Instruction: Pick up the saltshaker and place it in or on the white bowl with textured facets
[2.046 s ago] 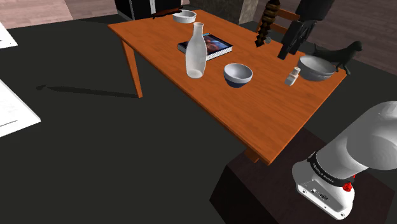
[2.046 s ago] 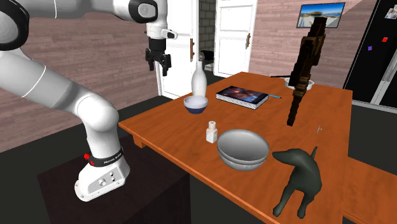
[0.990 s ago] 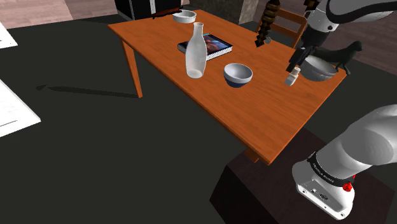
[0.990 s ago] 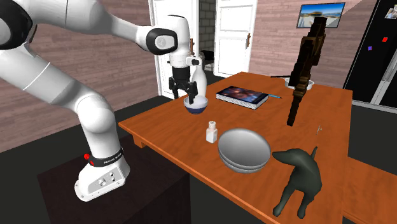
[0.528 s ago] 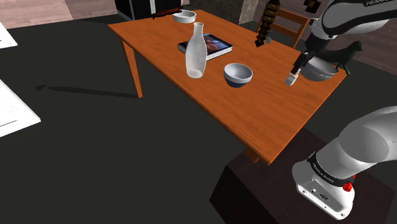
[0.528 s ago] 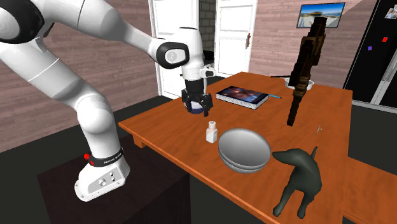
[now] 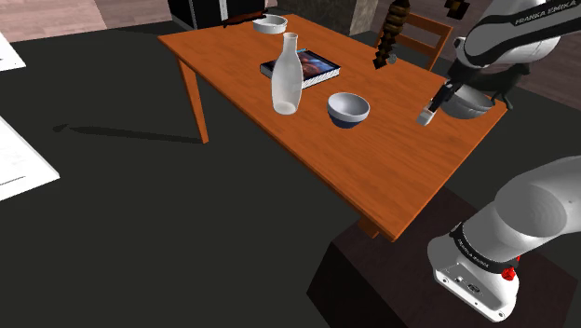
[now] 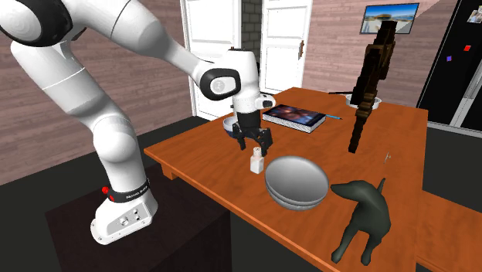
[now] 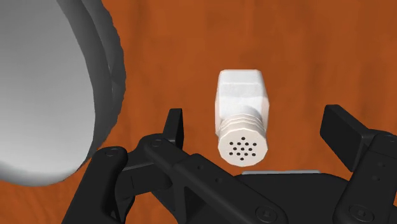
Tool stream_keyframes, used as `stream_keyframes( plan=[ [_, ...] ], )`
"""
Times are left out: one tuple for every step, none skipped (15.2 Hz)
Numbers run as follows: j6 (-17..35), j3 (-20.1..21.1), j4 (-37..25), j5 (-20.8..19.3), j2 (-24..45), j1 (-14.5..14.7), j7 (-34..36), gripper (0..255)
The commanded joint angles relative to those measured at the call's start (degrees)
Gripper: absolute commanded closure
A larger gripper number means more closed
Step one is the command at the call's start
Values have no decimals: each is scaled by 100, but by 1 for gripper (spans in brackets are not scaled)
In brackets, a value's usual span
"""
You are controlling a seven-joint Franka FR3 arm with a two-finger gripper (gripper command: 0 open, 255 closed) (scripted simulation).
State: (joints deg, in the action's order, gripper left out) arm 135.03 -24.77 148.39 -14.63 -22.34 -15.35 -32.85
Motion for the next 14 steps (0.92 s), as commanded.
stream_keyframes(
  plan=[
    [215, -57, 50, 14, 158, 14, -31, 0],
    [310, -79, 76, 24, 228, 23, -42, 0],
    [405, -102, 101, 35, 299, 32, -53, 0],
    [556, -137, 137, 57, 415, 49, -74, 0],
    [556, -137, 137, 58, 415, 48, -74, 0],
    [555, -137, 137, 57, 415, 48, -74, 0],
    [556, -137, 137, 58, 415, 48, -74, 0],
    [556, -137, 137, 58, 415, 48, -74, 0],
    [556, -137, 137, 58, 415, 48, -74, 0],
    [556, -137, 137, 58, 415, 48, -74, 0],
    [556, -137, 137, 58, 415, 48, -74, 0],
    [554, -136, 137, 57, 414, 48, -74, 0],
    [554, -136, 137, 57, 414, 48, -74, 255],
    [554, -136, 137, 57, 414, 48, -74, 255]
  ],
)
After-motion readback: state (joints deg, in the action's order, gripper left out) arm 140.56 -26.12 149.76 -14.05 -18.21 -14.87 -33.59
